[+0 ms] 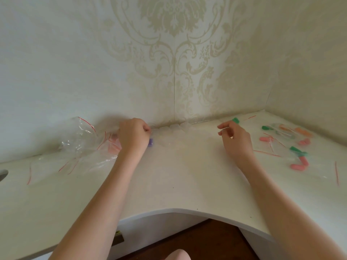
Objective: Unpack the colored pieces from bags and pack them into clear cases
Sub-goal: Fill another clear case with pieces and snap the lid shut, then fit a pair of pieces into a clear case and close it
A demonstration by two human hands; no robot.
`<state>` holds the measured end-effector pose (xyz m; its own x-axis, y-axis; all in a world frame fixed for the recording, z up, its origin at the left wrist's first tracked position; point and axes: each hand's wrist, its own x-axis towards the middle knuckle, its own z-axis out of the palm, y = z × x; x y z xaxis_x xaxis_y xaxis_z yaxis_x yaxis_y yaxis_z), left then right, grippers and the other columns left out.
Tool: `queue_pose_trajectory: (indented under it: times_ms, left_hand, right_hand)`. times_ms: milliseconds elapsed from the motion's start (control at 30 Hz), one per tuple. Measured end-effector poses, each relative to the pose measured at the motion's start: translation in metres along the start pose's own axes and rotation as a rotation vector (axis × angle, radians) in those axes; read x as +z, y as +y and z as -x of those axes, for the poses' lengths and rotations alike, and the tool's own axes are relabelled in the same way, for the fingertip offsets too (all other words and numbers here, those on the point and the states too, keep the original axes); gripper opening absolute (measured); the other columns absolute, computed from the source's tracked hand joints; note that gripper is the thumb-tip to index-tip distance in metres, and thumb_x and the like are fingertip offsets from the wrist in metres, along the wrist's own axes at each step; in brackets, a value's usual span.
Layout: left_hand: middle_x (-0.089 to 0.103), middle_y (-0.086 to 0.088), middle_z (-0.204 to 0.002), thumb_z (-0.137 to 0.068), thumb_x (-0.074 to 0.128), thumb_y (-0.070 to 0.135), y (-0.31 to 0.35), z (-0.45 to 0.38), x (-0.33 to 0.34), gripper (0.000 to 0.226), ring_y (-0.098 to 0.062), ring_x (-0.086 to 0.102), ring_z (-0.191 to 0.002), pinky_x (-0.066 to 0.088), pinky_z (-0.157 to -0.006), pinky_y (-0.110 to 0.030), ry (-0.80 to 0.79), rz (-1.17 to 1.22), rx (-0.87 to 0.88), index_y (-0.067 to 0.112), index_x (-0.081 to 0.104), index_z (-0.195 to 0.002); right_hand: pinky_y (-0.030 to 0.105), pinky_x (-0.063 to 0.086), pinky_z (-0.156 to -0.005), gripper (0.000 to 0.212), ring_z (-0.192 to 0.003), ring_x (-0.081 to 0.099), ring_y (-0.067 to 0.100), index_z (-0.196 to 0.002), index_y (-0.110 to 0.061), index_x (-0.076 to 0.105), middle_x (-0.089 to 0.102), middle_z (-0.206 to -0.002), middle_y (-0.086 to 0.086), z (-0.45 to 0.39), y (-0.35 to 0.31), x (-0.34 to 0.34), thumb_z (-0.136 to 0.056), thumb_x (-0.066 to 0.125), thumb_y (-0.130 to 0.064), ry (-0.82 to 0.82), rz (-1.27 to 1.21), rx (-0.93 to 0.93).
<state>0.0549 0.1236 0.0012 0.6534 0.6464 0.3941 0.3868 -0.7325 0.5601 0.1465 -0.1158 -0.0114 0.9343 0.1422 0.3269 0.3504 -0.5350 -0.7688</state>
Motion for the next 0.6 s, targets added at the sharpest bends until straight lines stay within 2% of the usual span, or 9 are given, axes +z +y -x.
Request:
queue_pose_trajectory:
  times_ms: [67, 100, 167, 267, 367, 467, 500, 600]
  left_hand:
    - [0.070, -0.005, -0.082, -0.082, 0.064, 0.014, 0.001, 0.002, 0.002, 0.011, -0.033, 0.052, -0.100, 0.041, -0.081, -0.033, 0.054, -0.040, 0.021, 0.023, 0.069, -0.076]
    - [0.070, -0.005, -0.084, -0.083, 0.063, 0.018, 0.003, 0.002, 0.003, 0.009, -0.033, 0.050, -0.100, 0.040, -0.082, -0.035, 0.075, -0.068, 0.033, 0.022, 0.071, -0.082]
    - [0.070, -0.004, -0.087, -0.086, 0.060, 0.022, 0.013, 0.005, 0.005, 0.010, -0.032, 0.047, -0.100, 0.035, -0.079, -0.035, 0.112, -0.117, 0.087, 0.023, 0.071, -0.086]
    - [0.069, -0.002, -0.095, -0.089, 0.058, 0.025, 0.042, 0.011, 0.009, 0.013, -0.031, 0.048, -0.102, 0.026, -0.073, -0.032, 0.105, -0.094, 0.195, 0.022, 0.071, -0.089]
    - [0.069, 0.001, -0.090, -0.090, 0.057, 0.026, 0.071, 0.020, 0.021, 0.014, -0.027, 0.050, -0.099, 0.024, -0.072, -0.029, 0.059, -0.001, 0.312, 0.020, 0.070, -0.089]
    - [0.071, 0.001, -0.084, -0.088, 0.061, 0.023, 0.092, 0.031, 0.040, 0.013, -0.023, 0.058, -0.090, 0.038, -0.073, -0.028, -0.032, 0.221, 0.414, 0.015, 0.071, -0.087]
    - [0.071, 0.001, -0.084, -0.087, 0.062, 0.021, 0.097, 0.036, 0.047, 0.012, -0.019, 0.061, -0.085, 0.043, -0.074, -0.025, -0.079, 0.335, 0.424, 0.013, 0.071, -0.087]
    - [0.070, 0.004, -0.088, -0.088, 0.064, 0.017, 0.105, 0.051, 0.065, 0.009, -0.003, 0.061, -0.079, 0.041, -0.069, -0.007, -0.257, 0.630, 0.335, 0.012, 0.070, -0.091]
  right_hand:
    - [0.039, 0.036, -0.095, 0.026, -0.107, 0.051, 0.026, -0.109, -0.023, 0.061, 0.064, -0.105, 0.001, -0.003, 0.003, -0.010, -0.092, 0.045, -0.013, 0.133, 0.346, 0.036]
    - [0.041, 0.031, -0.096, 0.028, -0.115, 0.046, 0.029, -0.115, -0.022, 0.060, 0.061, -0.116, 0.004, -0.004, 0.005, -0.016, -0.091, 0.047, -0.015, 0.166, 0.509, 0.088]
    - [0.042, 0.029, -0.095, 0.036, -0.125, 0.035, 0.032, -0.124, -0.018, 0.053, 0.047, -0.135, 0.010, -0.007, 0.010, -0.027, -0.088, 0.050, -0.016, 0.123, 0.694, 0.262]
    - [0.047, 0.028, -0.101, 0.041, -0.133, 0.027, 0.036, -0.130, -0.012, 0.046, 0.037, -0.144, 0.015, -0.011, 0.020, -0.033, -0.090, 0.049, -0.018, -0.013, 0.740, 0.486]
    - [0.042, 0.031, -0.099, 0.034, -0.127, 0.036, 0.035, -0.123, -0.015, 0.056, 0.050, -0.134, 0.015, -0.016, 0.034, -0.031, -0.091, 0.046, -0.011, 0.060, 0.633, 0.460]
    - [0.037, 0.039, -0.090, 0.035, -0.116, 0.049, 0.034, -0.112, -0.015, 0.064, 0.061, -0.119, 0.016, -0.020, 0.043, -0.036, -0.088, 0.043, 0.000, 0.286, 0.366, 0.327]
    - [0.035, 0.040, -0.085, 0.035, -0.112, 0.052, 0.033, -0.110, -0.014, 0.065, 0.063, -0.115, 0.014, -0.020, 0.042, -0.038, -0.088, 0.042, 0.001, 0.364, 0.264, 0.252]
    - [0.022, 0.037, -0.074, 0.032, -0.096, 0.058, 0.020, -0.102, -0.013, 0.064, 0.066, -0.098, 0.002, -0.016, 0.023, -0.033, -0.088, 0.040, 0.003, 0.507, -0.092, 0.042]
